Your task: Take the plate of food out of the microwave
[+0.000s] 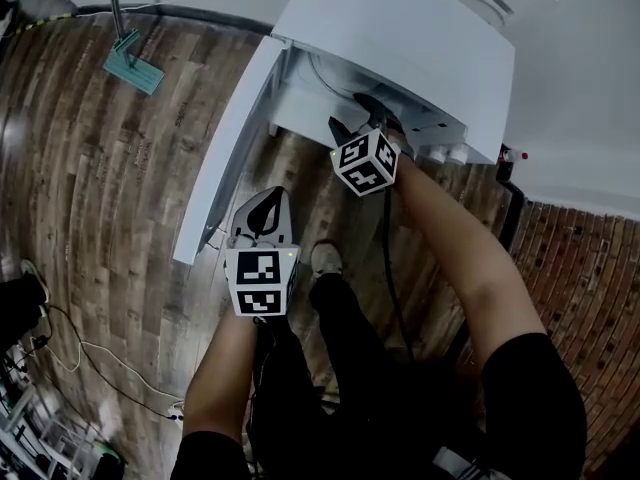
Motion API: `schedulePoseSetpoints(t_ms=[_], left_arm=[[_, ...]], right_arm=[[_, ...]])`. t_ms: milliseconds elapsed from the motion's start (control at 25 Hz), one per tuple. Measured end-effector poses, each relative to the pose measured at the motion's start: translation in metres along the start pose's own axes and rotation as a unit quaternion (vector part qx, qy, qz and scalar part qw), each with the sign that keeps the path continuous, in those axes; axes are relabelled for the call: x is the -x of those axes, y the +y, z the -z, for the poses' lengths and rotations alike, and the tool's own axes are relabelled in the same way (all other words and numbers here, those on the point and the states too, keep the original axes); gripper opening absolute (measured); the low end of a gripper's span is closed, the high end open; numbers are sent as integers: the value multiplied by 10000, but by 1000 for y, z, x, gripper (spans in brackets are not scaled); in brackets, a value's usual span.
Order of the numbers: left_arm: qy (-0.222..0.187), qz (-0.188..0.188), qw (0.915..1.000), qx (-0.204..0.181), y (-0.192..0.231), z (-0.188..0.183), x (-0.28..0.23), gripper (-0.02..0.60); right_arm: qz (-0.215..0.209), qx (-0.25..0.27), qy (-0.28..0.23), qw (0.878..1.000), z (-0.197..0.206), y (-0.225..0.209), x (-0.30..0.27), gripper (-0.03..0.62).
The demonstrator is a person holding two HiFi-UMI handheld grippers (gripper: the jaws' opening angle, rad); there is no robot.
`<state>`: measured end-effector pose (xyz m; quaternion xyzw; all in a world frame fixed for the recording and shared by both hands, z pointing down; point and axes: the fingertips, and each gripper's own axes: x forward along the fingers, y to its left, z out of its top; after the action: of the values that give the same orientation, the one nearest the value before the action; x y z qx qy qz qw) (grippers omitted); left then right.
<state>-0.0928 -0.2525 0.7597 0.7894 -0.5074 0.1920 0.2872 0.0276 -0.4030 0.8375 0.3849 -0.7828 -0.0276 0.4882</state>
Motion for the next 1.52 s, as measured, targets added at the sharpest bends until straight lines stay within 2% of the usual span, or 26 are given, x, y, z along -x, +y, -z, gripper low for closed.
schedulePoseSetpoints(t_ms=[120, 280, 360, 720, 960, 1160, 1320, 1360, 1480, 1520], left_arm=[[108, 0, 9999, 40, 3, 14, 1, -1], [268, -17, 9996, 106, 6, 32, 0, -1], [313, -14, 9994, 126, 8, 38, 0, -1], [432, -40, 9990, 123, 18, 52, 3, -2], [491, -75, 9985, 213, 24, 60, 2, -2], [555, 11, 9982, 213, 20, 66, 0, -1], [610, 185, 9979, 133, 10, 70, -2, -2], [631, 222, 9977, 101, 6, 72, -2, -2], [653, 309, 9974, 43, -4, 75, -1, -2], [647, 337, 9973, 35, -7, 75, -1, -1]], right_arm=[[-61, 176, 219, 9996, 0, -2, -20, 270], [10, -683, 152, 9975, -6, -15, -31, 270], [19, -809, 111, 9967, -6, -15, -34, 270], [-24, 25, 586, 9983, 10, -20, -59, 302], [-77, 726, 1034, 9920, 27, -17, -72, 307], [80, 1427, 944, 9852, 28, -10, -67, 304], [91, 1709, 863, 9815, 29, 3, -59, 300], [164, 1721, 825, 9815, 29, 4, -57, 275], [504, 1748, 757, 9804, 26, -1, -50, 119], [579, 1742, 779, 9799, 26, -3, -49, 106]])
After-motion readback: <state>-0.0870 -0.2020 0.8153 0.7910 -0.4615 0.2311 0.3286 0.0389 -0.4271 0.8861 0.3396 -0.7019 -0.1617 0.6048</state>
